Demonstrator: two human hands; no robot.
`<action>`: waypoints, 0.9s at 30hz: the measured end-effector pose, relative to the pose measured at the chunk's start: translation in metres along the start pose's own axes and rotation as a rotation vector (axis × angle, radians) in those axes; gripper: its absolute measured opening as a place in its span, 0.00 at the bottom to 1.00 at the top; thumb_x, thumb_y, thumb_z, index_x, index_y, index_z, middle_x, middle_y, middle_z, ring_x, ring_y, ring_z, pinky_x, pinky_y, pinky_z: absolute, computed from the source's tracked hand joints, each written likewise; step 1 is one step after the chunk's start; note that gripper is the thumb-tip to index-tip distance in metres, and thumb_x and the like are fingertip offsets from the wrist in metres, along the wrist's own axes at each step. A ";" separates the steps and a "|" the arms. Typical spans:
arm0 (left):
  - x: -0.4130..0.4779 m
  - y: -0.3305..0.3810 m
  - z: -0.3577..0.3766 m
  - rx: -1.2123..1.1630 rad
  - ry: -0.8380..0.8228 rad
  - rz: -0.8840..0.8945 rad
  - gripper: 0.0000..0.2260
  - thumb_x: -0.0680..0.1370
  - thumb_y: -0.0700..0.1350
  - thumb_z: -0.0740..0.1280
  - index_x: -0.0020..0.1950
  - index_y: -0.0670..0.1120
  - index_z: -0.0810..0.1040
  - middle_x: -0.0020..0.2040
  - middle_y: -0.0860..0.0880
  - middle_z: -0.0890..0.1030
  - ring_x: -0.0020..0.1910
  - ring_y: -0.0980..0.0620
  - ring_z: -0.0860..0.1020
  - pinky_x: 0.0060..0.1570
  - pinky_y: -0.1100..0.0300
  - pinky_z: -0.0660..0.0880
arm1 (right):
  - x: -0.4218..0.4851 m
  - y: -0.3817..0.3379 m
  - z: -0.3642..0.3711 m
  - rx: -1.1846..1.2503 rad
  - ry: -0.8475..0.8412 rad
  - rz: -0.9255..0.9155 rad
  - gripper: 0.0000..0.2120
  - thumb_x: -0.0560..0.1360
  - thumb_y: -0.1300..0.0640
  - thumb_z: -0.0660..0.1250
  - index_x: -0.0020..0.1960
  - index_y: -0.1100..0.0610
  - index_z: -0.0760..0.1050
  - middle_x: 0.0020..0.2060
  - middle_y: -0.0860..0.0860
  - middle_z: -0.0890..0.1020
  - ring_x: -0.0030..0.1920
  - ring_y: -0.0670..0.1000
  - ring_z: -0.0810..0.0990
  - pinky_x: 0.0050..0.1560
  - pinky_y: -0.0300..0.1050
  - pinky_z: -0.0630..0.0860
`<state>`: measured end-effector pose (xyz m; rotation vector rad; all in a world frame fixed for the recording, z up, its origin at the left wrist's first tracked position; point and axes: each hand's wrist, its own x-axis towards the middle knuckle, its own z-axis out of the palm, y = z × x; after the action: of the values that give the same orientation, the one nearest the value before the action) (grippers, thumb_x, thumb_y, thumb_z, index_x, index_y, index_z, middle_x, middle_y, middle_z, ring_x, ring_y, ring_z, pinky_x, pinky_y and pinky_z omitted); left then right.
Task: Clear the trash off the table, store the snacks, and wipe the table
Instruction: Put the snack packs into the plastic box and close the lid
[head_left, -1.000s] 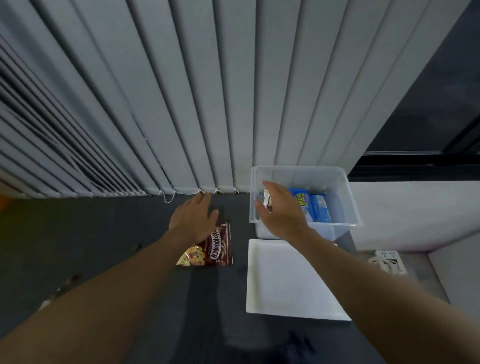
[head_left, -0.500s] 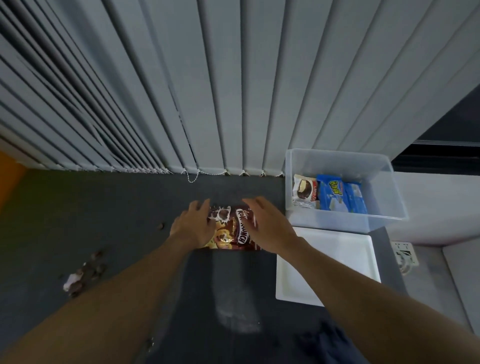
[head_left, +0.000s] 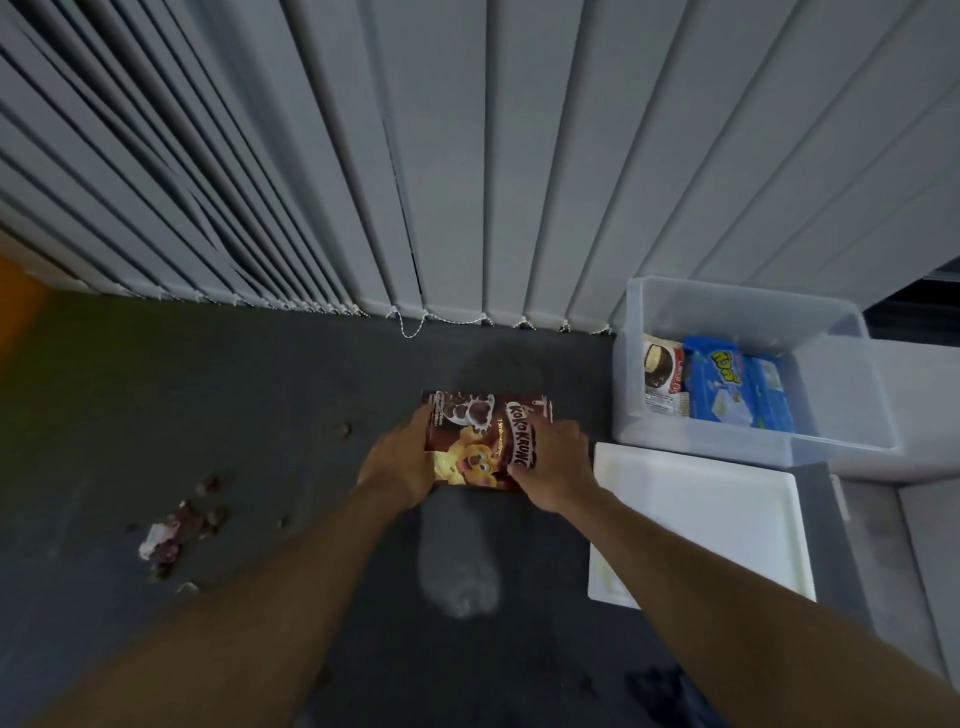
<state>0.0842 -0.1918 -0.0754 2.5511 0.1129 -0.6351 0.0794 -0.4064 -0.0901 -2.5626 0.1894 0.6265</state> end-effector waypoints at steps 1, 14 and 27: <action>-0.001 -0.001 -0.001 -0.025 0.007 0.006 0.32 0.76 0.42 0.65 0.79 0.52 0.58 0.67 0.43 0.76 0.62 0.40 0.76 0.63 0.49 0.72 | 0.002 -0.003 -0.002 0.075 -0.002 0.039 0.36 0.74 0.49 0.73 0.76 0.50 0.60 0.67 0.58 0.65 0.68 0.60 0.67 0.69 0.51 0.68; -0.022 0.026 -0.034 -0.168 0.195 0.056 0.28 0.75 0.36 0.63 0.74 0.47 0.62 0.63 0.45 0.69 0.60 0.40 0.75 0.62 0.47 0.72 | -0.023 -0.032 -0.060 0.214 0.157 -0.307 0.22 0.80 0.61 0.61 0.73 0.56 0.65 0.61 0.55 0.68 0.57 0.51 0.73 0.65 0.46 0.74; -0.027 0.157 -0.055 -0.185 0.292 0.352 0.29 0.77 0.38 0.62 0.77 0.47 0.59 0.64 0.47 0.68 0.60 0.50 0.70 0.62 0.57 0.69 | -0.052 0.028 -0.170 0.342 0.468 -0.255 0.24 0.81 0.59 0.64 0.75 0.55 0.64 0.64 0.54 0.68 0.61 0.49 0.73 0.61 0.41 0.75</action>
<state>0.1142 -0.3003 0.0504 2.3851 -0.1676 -0.1104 0.0946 -0.5133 0.0535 -2.3038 0.1091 -0.1019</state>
